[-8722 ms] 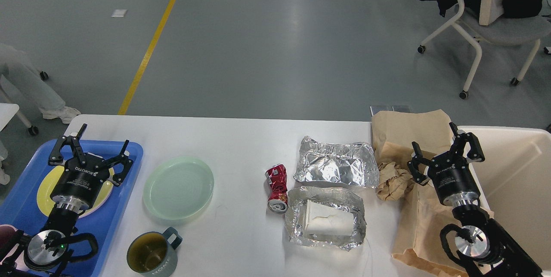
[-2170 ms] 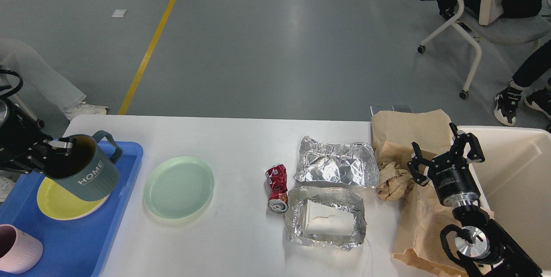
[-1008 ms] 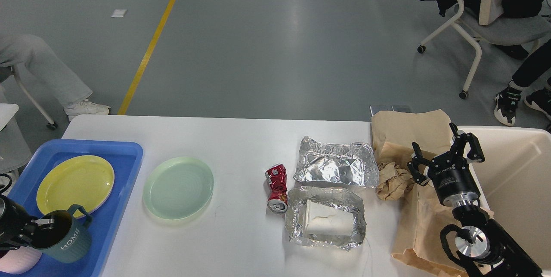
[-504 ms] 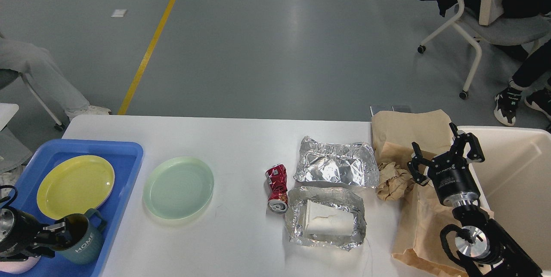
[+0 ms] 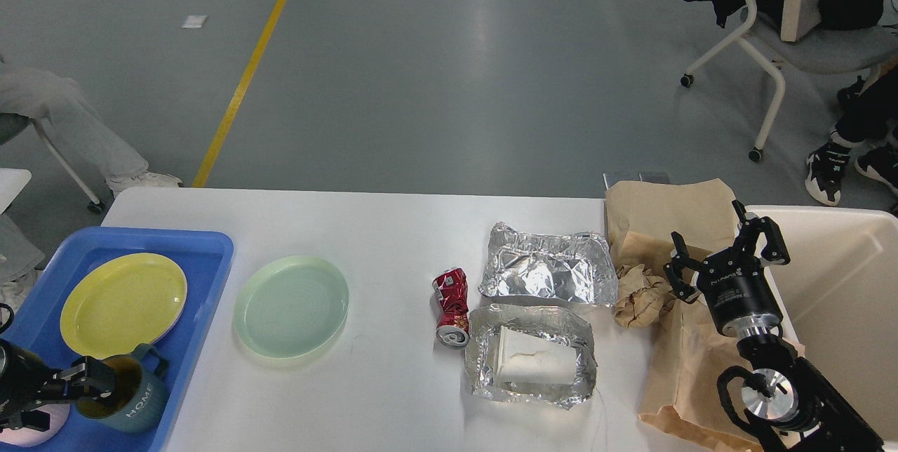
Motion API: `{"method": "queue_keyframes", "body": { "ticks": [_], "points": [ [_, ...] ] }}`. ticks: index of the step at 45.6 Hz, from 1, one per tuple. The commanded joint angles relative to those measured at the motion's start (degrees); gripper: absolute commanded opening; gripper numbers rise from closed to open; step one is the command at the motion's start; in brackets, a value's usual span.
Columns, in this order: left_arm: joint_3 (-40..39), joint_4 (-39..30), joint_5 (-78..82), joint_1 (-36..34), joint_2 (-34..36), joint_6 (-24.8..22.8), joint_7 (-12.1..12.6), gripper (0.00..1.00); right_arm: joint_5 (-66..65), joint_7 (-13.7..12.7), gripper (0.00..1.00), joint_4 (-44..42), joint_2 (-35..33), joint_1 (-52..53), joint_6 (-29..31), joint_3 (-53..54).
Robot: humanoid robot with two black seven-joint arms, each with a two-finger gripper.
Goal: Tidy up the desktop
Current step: 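Raise the left gripper and move it over the pale green plate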
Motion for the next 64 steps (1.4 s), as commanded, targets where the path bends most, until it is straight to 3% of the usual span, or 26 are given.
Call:
{"method": "queue_keyframes", "body": {
  "ticks": [1,11,21,34,42,48,64],
  "points": [
    [2.42,-0.17,-0.08,-4.28,-0.09,-2.0,-0.1,0.89,0.0,0.0,1.0,0.01,0.0,0.0,0.0,0.0],
    [13.66,-6.05,-0.52,-22.64,-2.72,-7.28,-0.1,0.93,0.0,0.0,1.0,0.01,0.0,0.0,0.0,0.0],
    [24.39,-16.86,-13.78,-41.62,-17.39,-7.63,-0.01,0.96,0.0,0.0,1.0,0.01,0.0,0.0,0.0,0.0],
    [24.92,-31.1,-28.2,-61.05,-32.43,-8.33,0.69,0.96,0.0,0.0,1.0,0.01,0.0,0.0,0.0,0.0],
    [25.18,-36.38,-35.49,-72.21,-34.98,-11.75,0.96,0.96,0.0,0.0,1.0,-0.08,0.0,0.0,0.0,0.0],
    [25.36,-36.38,-37.17,-75.04,-34.98,-15.62,0.87,0.96,0.0,0.0,1.0,-0.08,0.0,0.0,0.0,0.0],
    [27.82,-35.07,-36.73,-68.28,-32.79,-14.75,0.25,0.96,0.0,0.0,1.0,0.01,0.0,0.0,0.0,0.0]
  ]
}}
